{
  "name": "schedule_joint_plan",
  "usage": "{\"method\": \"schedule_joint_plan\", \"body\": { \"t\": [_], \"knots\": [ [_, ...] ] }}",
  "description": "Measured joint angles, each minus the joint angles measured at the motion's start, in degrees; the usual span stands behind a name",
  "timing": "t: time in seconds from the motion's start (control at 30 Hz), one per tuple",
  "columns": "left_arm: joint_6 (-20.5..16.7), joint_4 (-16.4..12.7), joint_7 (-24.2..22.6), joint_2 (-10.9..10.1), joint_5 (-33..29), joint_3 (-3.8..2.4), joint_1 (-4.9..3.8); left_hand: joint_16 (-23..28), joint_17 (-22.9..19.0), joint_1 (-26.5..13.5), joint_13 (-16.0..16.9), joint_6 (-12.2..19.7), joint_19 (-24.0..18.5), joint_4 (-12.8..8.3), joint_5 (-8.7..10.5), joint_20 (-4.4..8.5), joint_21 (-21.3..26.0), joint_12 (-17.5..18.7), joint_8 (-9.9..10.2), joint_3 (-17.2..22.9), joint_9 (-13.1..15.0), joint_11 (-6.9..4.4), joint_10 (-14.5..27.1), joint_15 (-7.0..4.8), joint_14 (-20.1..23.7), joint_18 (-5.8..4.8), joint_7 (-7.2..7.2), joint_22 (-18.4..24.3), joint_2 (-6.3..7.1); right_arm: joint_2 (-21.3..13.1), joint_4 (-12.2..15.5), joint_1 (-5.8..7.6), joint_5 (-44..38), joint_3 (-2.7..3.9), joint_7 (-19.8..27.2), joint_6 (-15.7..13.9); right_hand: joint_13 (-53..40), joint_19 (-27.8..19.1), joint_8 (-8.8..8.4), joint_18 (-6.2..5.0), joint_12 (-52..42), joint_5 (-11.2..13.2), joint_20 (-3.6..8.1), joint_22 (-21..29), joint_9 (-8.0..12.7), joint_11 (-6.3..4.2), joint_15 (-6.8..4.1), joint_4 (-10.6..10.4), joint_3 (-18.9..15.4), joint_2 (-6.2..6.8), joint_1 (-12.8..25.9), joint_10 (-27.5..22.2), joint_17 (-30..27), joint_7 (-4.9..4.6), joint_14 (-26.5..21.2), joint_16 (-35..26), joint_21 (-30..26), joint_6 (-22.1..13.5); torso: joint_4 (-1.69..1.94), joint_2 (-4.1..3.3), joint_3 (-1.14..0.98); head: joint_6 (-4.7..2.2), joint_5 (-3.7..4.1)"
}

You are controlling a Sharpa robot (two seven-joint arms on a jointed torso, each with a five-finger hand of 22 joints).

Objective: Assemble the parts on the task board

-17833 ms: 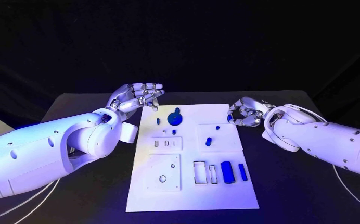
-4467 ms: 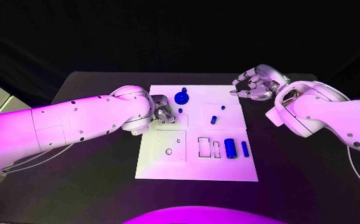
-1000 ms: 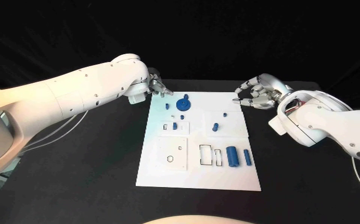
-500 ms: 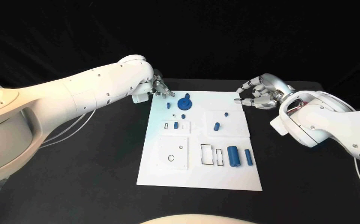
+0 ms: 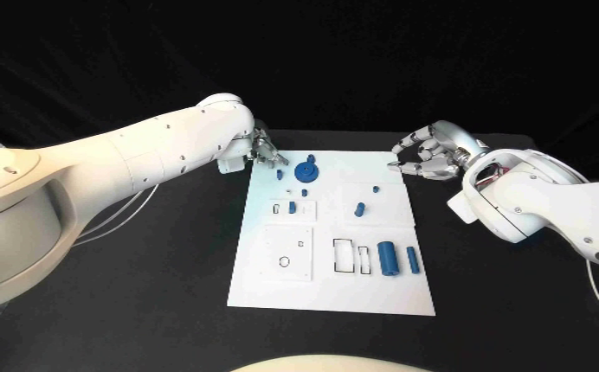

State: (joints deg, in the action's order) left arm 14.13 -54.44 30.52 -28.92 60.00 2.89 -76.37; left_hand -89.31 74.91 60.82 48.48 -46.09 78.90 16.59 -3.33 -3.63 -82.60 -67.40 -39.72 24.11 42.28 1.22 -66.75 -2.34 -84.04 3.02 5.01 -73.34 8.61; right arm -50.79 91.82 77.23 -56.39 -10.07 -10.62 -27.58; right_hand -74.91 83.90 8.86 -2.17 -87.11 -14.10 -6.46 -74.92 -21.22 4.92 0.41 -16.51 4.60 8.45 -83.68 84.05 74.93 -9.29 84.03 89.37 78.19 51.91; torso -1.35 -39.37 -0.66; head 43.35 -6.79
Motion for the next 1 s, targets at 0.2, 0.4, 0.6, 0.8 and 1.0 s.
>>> {"method": "schedule_joint_plan", "body": {
  "t": [0.2, 0.4, 0.6, 0.8, 1.0],
  "knots": [
    [0.9, 0.7, -0.2, 0.3, -0.4, 0.27, 0.23, 0.0, 0.0, 0.0, -0.2, 0.0, -0.1, 0.0, 0.0, -0.07, 0.0, 0.0, 0.3, 0.0, -0.1, 0.22, 0.2, 0.0, 0.0, 0.0, 0.0, 0.1, 0.0, 0.1, 0.0, 0.0, 0.0, 0.0, 0.0, 0.0, 0.0, 0.0, 0.0, 0.0, 0.0, 0.0, 0.0, 0.0, 0.0, 0.0, 0.0, 0.0, 0.0, 0.0, 0.0, 0.0, 0.0, 0.0, 0.0, 0.0, 0.0, 0.0, 0.08, 0.0, 0.03, 0.14, -0.01],
    [1.7, 0.8, -0.3, 0.4, -0.9, 0.48, 0.33, 0.0, 0.0, 0.0, -0.2, 0.0, -0.1, 0.0, 0.0, -0.07, 0.0, 0.0, 0.3, 0.0, -0.3, 0.22, 0.2, 0.0, 0.0, 0.0, 0.0, 0.1, 0.0, 0.3, -0.1, 0.0, 0.0, 0.0, 0.0, 0.0, 0.0, 0.0, 0.0, 0.0, 0.0, 0.0, 0.0, 0.0, 0.0, 0.0, 0.0, 0.0, 0.0, 0.0, 0.0, 0.0, 0.0, 0.0, 0.0, 0.0, 0.0, 0.0, 0.11, 0.03, 0.0, 0.2, -0.11],
    [2.3, 0.6, -0.4, 0.4, -1.5, 0.59, 0.37, 0.0, 0.0, 0.0, -0.2, -0.2, -0.1, 0.0, 0.0, -0.06, 0.0, 0.0, 0.5, 0.0, -0.4, 0.21, 0.2, 0.0, 0.0, 0.0, 0.21, 0.2, 0.0, 0.4, -0.1, 0.0, 0.0, 0.0, 0.0, 0.0, 0.0, 0.0, 0.0, 0.0, 0.0, 0.0, 0.0, 0.0, 0.0, 0.0, 0.0, 0.0, 0.0, 0.0, 0.0, 0.0, 0.0, 0.0, 0.0, 0.0, 0.0, 0.0, 0.08, 0.04, 0.0, 0.2, -0.21],
    [2.7, 0.5, -0.6, 0.4, -2.0, 0.64, 0.38, 0.0, 0.0, 0.0, -0.2, -0.2, -0.1, 0.0, 0.0, -0.06, 0.0, 0.0, 0.5, 0.0, -0.4, 0.21, 0.2, 0.0, 0.0, 0.0, 0.21, 0.2, 0.0, 0.4, -0.1, 0.0, 0.0, 0.0, 0.0, 0.0, 0.0, 0.0, 0.0, 0.0, 0.0, 0.0, 0.0, 0.0, 0.0, 0.0, 0.0, 0.0, 0.0, 0.0, 0.0, 0.0, 0.0, 0.0, 0.0, 0.0, 0.0, 0.0, 0.04, 0.03, -0.03, 0.21, -0.25],
    [2.8, 0.4, -0.7, 0.4, -2.3, 0.66, 0.39, 0.0, 0.0, 0.6, -0.2, -0.3, -0.2, 0.0, 0.0, -0.21, 0.3, 0.0, 0.5, 0.4, -0.7, 0.21, 0.2, 0.0, 0.0, 0.0, 0.31, 0.2, -0.34, 0.5, -0.1, 0.0, 0.0, 0.0, 0.0, 0.0, 0.0, 0.0, 0.0, 0.0, 0.0, 0.0, 0.0, 0.0, 0.0, 0.0, 0.0, 0.0, 0.0, 0.0, 0.0, 0.0, 0.0, 0.0, 0.0, 0.0, 0.0, 0.0, 0.04, 0.0, -0.05, 0.15, -0.26]
  ]
}}
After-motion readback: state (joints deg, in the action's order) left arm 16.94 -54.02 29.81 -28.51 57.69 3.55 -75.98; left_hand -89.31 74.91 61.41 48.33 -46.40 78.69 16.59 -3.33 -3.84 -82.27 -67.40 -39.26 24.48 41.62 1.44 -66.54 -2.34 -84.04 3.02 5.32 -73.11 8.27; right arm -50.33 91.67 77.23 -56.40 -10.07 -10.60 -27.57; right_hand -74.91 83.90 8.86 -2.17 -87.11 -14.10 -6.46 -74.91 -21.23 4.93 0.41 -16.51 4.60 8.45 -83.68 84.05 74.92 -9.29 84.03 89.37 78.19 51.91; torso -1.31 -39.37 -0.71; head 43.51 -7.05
